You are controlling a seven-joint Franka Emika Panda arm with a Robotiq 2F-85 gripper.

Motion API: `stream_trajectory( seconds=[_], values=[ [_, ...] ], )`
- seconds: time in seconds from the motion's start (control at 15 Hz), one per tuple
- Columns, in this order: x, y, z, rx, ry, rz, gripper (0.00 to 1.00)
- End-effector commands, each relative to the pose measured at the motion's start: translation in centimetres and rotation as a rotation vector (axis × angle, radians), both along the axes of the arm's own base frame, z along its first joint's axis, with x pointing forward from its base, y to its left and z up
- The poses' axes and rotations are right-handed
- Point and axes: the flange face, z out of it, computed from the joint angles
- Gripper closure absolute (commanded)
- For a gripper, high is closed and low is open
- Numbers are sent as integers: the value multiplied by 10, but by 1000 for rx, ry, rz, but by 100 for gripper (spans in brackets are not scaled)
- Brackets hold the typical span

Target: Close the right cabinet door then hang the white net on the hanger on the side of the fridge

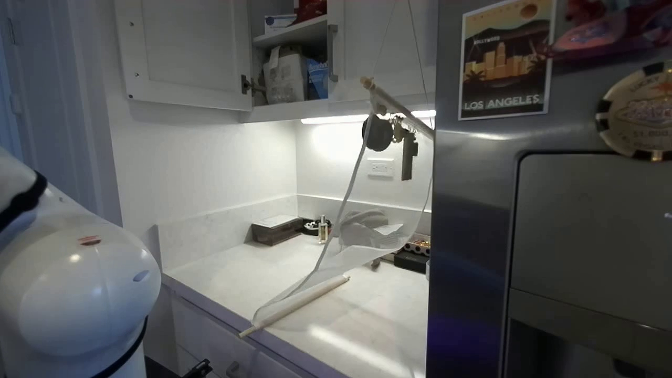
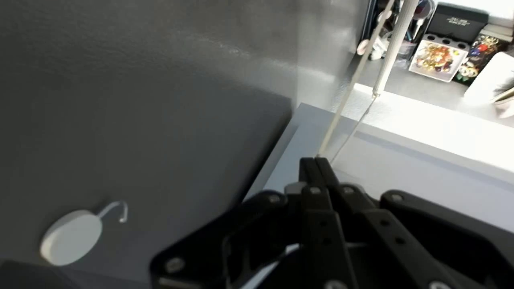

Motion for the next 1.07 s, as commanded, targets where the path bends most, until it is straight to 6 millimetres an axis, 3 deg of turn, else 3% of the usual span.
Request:
stream_trajectory(
  seconds=[0.0,0.53,1.0],
  values=[
    [0,-3,25,-40,-76,-73,100],
    [-12,-23,62,-102,-226,-215,100],
    [-8,-49,65,-105,-253,-283,100]
  ],
)
